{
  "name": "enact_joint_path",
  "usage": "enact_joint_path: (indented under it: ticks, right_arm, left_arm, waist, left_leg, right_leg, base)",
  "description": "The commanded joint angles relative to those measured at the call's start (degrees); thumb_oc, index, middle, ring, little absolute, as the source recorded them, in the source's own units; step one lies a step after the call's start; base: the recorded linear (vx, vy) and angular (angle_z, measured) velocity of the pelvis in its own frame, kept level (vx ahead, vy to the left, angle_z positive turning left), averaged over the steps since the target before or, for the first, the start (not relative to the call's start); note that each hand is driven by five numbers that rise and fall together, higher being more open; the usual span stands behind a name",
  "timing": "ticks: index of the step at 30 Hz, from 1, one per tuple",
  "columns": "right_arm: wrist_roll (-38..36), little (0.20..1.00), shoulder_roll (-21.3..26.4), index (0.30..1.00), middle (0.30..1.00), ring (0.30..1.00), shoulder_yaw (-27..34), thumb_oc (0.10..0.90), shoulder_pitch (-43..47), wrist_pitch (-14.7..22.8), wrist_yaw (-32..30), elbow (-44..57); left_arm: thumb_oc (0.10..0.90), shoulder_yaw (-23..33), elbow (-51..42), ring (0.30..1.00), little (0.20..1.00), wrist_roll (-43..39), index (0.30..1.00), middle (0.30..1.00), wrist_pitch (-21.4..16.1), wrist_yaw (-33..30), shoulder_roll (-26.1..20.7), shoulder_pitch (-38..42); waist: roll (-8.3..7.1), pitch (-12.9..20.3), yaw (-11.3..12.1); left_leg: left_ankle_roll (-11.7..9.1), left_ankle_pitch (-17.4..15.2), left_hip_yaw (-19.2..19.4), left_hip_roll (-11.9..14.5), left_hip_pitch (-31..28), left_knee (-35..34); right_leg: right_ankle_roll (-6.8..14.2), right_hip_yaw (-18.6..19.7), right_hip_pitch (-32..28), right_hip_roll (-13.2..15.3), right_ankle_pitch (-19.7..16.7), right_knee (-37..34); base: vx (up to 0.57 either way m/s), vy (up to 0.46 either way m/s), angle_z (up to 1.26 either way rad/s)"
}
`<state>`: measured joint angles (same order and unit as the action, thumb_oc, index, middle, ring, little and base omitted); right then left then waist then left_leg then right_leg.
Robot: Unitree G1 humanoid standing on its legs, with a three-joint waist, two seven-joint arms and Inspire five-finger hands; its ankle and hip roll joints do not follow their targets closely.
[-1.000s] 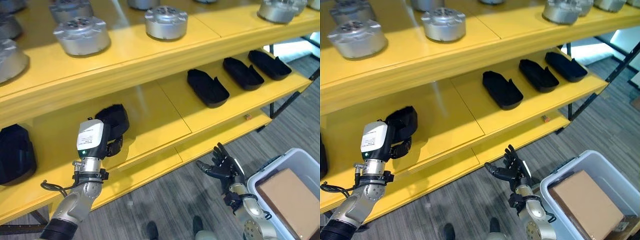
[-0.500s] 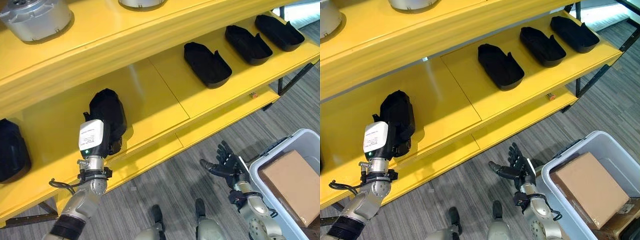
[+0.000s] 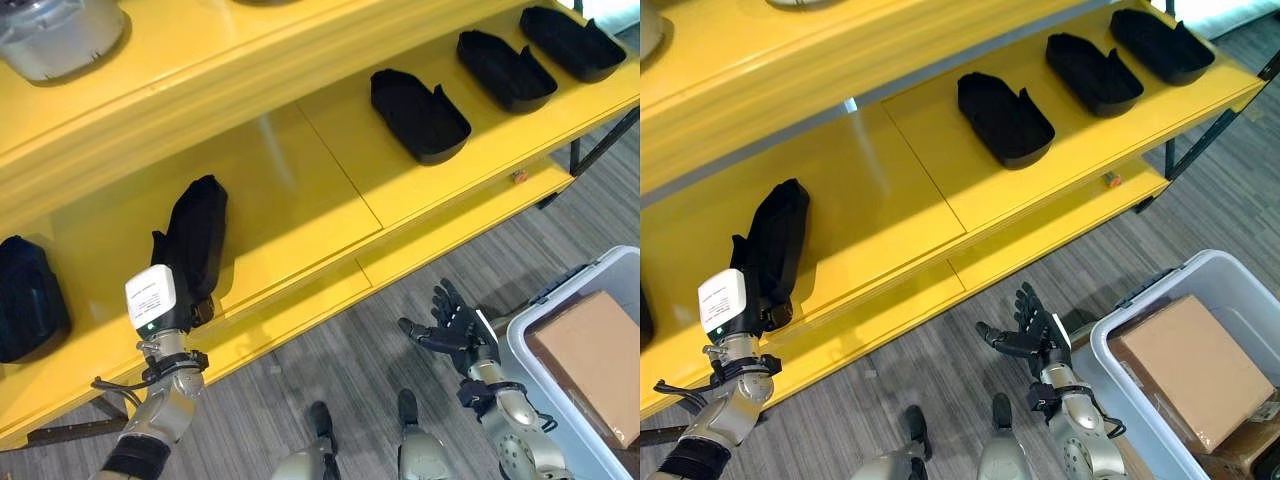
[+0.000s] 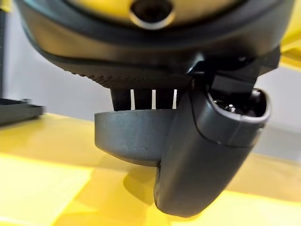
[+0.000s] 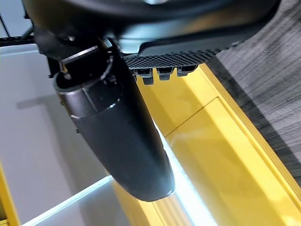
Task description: Move parts from the plastic box to the shelf.
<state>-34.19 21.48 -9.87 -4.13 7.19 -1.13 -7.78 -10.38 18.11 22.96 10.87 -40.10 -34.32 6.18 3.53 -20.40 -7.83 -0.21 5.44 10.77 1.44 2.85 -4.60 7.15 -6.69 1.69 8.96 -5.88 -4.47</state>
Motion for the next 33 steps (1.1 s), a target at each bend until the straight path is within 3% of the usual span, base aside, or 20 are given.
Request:
enact_joint_path:
  ticks: [1, 6, 10, 21, 33]
  right_arm:
    - [1.40, 1.000, 2.60, 1.000, 1.000, 1.000, 1.28, 0.900, 4.61, 4.79, 3.25, 5.11]
    - [2.98, 1.000, 3.50, 1.000, 1.000, 1.000, -1.15, 0.900, 6.16, 5.26, 7.61, 5.93]
    - [2.58, 1.000, 4.34, 1.000, 1.000, 1.000, -5.40, 0.900, 8.16, 4.78, 10.75, 7.10]
    - [1.69, 1.000, 3.96, 1.000, 1.000, 1.000, -16.15, 0.900, 16.39, 3.67, 8.39, 5.03]
    - [0.37, 1.000, 2.66, 1.000, 1.000, 1.000, -22.32, 0.900, 18.99, 3.79, 7.88, 3.35]
  left_arm:
    - [0.400, 5.38, 2.71, 0.300, 0.300, -1.61, 0.300, 0.300, 0.71, -6.80, -1.24, 6.90]
    - [0.400, 4.47, 4.87, 0.300, 0.300, -3.31, 0.300, 0.300, -0.23, -7.36, -2.02, 9.88]
    - [0.400, 2.65, 5.79, 0.300, 0.300, -3.23, 0.300, 0.300, -0.97, -6.78, -3.22, 13.35]
    - [0.400, -5.43, 14.64, 0.300, 0.300, -5.71, 0.300, 0.300, -3.42, -9.89, -4.08, 26.84]
    - [0.400, -4.53, 15.38, 0.300, 0.300, -5.12, 0.300, 0.300, -4.48, -12.64, -5.11, 26.85]
  waist:
    - [-0.50, 2.02, -0.11]
    - [-0.56, 0.72, 0.17]
    - [-1.50, -0.07, 1.32]
    - [-2.79, -1.35, 5.56]
    - [-5.08, -1.65, 10.48]
  left_leg:
    - [-2.09, -1.90, 1.96, 1.95, 3.46, 3.01]
    - [-2.31, -1.31, 1.69, 2.07, 4.67, 3.11]
    - [-2.34, -1.06, 1.19, 2.40, 5.81, 3.24]
    - [-2.91, 0.19, -1.99, 3.44, 9.47, 4.13]
    - [-3.57, 0.87, -5.23, 4.10, 12.35, 5.41]
  right_leg:
    - [-0.48, -0.75, 5.44, 0.78, 9.47, 14.39]
    - [-0.72, -0.95, 6.52, 0.53, 9.76, 14.95]
    - [-0.68, -1.77, 7.09, 0.24, 9.69, 14.91]
    - [-1.33, -4.99, 7.22, -0.59, 11.64, 17.19]
    - [-1.70, -7.29, 3.98, -1.22, 14.22, 18.02]
  base:
    - [-0.08, 0.021, -0.01]
    - [-0.07, 0.015, 0.02]
    - [-0.07, -0.062, 0.03]
    - [-0.03, -0.028, 0.18]
    - [0.00, -0.032, 0.14]
